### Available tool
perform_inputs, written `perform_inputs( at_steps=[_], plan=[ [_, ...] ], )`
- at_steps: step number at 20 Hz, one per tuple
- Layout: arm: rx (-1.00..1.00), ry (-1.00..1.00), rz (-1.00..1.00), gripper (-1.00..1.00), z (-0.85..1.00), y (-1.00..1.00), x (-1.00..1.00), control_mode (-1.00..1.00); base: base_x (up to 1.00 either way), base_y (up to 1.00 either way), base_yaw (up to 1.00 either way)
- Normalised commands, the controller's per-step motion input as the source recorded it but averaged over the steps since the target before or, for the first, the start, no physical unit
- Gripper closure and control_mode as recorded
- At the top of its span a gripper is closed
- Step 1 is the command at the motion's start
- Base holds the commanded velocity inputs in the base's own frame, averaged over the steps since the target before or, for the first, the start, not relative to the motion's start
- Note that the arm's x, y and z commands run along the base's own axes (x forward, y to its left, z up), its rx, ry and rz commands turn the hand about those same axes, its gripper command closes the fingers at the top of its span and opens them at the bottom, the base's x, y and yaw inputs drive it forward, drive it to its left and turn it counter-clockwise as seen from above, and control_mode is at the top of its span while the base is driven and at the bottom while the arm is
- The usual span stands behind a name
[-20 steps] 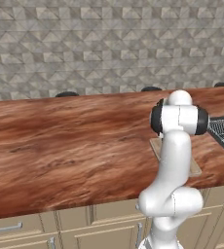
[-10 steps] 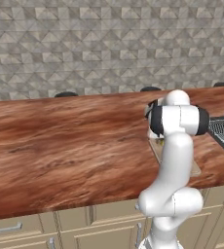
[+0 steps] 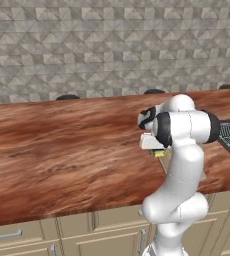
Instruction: Pick up the sponge from the counter and clean the cutting board by briefly scrubbing or pressing down on the cutting board. Once finished, release the sponge.
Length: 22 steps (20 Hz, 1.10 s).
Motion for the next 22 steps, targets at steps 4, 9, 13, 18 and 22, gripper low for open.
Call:
perform_inputs(
  at_steps=[4,9,13,18,22],
  plan=[
    [0.00,0.00,0.02,1.00,0.08,0.76,-0.89,-1.00,0.00,0.00,0.00],
    [0.00,0.00,0.03,1.00,0.21,0.79,-0.85,-1.00,0.00,0.00,0.00],
    [0.00,0.00,0.02,1.00,-0.07,1.00,-0.65,-1.00,0.00,0.00,0.00],
    [0.00,0.00,0.00,1.00,0.00,0.59,0.10,-1.00,0.00,0.00,0.00],
    [-0.01,0.00,0.00,-1.00,0.04,0.08,0.27,-1.00,0.00,0.00,0.00]
  ],
)
